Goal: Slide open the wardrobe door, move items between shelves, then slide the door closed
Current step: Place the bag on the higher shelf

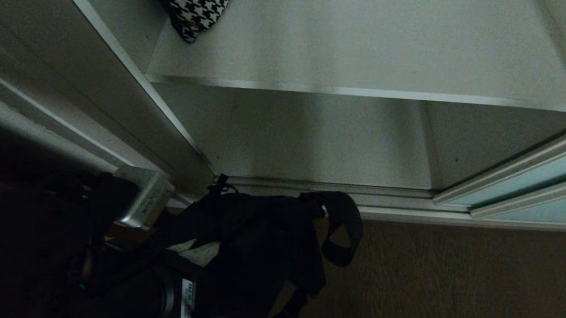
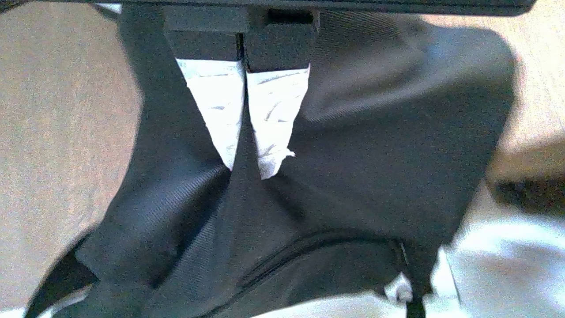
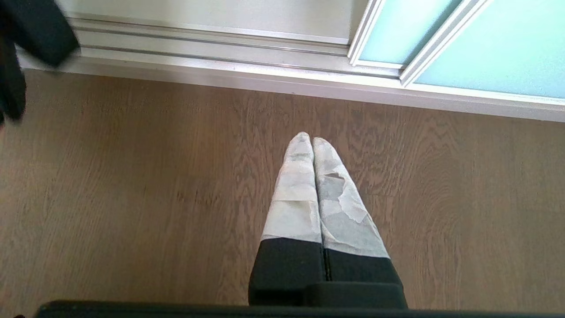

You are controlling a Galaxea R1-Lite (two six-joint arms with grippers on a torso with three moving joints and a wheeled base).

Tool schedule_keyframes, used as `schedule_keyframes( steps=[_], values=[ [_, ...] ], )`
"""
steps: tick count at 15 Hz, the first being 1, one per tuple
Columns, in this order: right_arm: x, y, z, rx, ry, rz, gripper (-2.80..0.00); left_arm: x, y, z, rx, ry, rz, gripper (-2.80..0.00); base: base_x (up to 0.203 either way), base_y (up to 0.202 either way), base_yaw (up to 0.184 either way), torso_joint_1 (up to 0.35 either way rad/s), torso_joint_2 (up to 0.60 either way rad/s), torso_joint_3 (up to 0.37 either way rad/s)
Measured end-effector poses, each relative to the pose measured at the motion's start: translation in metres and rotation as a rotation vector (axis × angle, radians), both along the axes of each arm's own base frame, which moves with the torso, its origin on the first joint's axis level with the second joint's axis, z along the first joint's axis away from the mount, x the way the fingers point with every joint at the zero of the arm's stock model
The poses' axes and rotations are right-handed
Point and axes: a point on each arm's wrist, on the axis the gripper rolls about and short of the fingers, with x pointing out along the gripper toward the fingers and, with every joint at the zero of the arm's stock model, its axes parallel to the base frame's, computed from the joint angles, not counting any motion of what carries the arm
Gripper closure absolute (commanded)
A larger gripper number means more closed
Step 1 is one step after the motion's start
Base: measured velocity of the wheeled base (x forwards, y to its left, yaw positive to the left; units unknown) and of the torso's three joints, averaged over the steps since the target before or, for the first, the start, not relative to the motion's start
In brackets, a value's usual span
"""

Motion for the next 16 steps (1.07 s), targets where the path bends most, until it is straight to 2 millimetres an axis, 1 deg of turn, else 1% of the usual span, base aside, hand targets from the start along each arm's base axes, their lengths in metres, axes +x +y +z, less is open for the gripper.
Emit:
schedule_keyframes(
  steps=[5, 10, 14, 16],
  values=[
    [0.000, 0.000, 0.000, 0.000, 0.000, 0.000, 0.00, -0.009, 0.013, 0.045, -0.053, -0.149, -0.052, 0.00, 0.000, 0.000, 0.000, 0.000, 0.00, 0.000],
    [0.000, 0.000, 0.000, 0.000, 0.000, 0.000, 0.00, -0.025, 0.035, 0.062, -0.046, -0.197, -0.089, 0.00, 0.000, 0.000, 0.000, 0.000, 0.00, 0.000],
    [0.000, 0.000, 0.000, 0.000, 0.000, 0.000, 0.00, -0.034, 0.049, 0.088, -0.100, -0.274, -0.126, 0.00, 0.000, 0.000, 0.000, 0.000, 0.00, 0.000],
    [0.000, 0.000, 0.000, 0.000, 0.000, 0.000, 0.00, -0.037, 0.053, 0.098, -0.111, -0.277, -0.158, 0.00, 0.000, 0.000, 0.000, 0.000, 0.00, 0.000]
  ],
)
